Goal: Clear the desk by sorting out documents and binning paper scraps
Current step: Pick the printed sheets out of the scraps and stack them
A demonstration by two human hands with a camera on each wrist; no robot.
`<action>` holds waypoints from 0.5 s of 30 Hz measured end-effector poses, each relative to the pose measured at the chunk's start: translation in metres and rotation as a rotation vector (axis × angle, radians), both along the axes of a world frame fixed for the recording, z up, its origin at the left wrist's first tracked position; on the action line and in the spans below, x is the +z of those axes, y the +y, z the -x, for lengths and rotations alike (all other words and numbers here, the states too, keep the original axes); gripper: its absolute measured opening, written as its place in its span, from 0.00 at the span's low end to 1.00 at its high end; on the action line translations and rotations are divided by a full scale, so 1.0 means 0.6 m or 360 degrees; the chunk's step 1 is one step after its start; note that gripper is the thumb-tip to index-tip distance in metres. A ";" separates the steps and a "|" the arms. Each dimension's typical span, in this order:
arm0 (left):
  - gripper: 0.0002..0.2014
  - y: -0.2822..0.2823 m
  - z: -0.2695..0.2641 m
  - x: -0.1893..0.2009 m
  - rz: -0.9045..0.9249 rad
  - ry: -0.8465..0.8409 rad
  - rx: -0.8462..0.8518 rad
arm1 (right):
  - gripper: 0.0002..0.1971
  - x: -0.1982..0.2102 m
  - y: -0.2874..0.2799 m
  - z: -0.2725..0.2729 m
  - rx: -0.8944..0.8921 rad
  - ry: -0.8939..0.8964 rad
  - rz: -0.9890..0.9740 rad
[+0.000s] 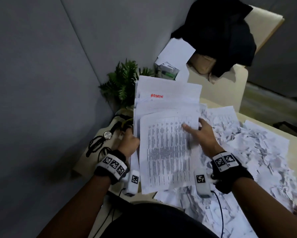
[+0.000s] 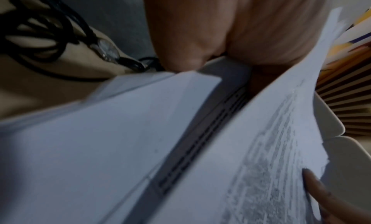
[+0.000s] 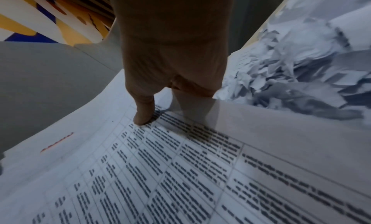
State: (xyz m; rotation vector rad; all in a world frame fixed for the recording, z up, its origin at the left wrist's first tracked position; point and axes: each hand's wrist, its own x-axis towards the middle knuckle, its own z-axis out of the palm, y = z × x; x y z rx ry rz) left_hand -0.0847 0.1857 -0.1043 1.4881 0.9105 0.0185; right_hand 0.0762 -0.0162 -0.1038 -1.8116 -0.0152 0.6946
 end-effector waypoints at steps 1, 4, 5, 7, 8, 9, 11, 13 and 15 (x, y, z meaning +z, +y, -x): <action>0.13 -0.010 -0.004 0.003 0.0071 -0.0002 0.0013 | 0.22 -0.008 -0.006 0.003 -0.0011 -0.0027 0.0026; 0.13 -0.033 -0.011 0.000 0.0303 -0.0101 0.0027 | 0.15 -0.013 -0.017 0.017 -0.0205 -0.0175 0.0179; 0.10 -0.039 -0.013 -0.002 0.0443 -0.0182 0.0046 | 0.17 -0.018 -0.020 0.021 -0.0267 -0.0214 0.0254; 0.21 -0.047 -0.012 -0.012 0.0740 -0.0279 0.0077 | 0.21 -0.024 -0.024 0.029 -0.0357 -0.0330 0.0466; 0.29 -0.053 -0.010 -0.011 0.0806 -0.0263 0.0071 | 0.23 -0.026 -0.024 0.032 -0.0397 -0.0361 0.0574; 0.34 -0.060 -0.011 -0.014 0.0788 -0.0237 0.0028 | 0.25 -0.025 -0.022 0.038 -0.0448 -0.0367 0.0609; 0.26 -0.070 -0.017 -0.014 0.0485 -0.0158 -0.0044 | 0.24 -0.021 -0.017 0.047 -0.0467 -0.0399 0.0586; 0.12 -0.070 -0.023 -0.024 0.0267 -0.0107 -0.0092 | 0.22 -0.017 -0.013 0.050 -0.0355 -0.0389 0.0454; 0.15 -0.058 -0.026 -0.027 0.0234 -0.0134 -0.0080 | 0.20 -0.014 -0.020 0.043 -0.0221 -0.0228 0.0218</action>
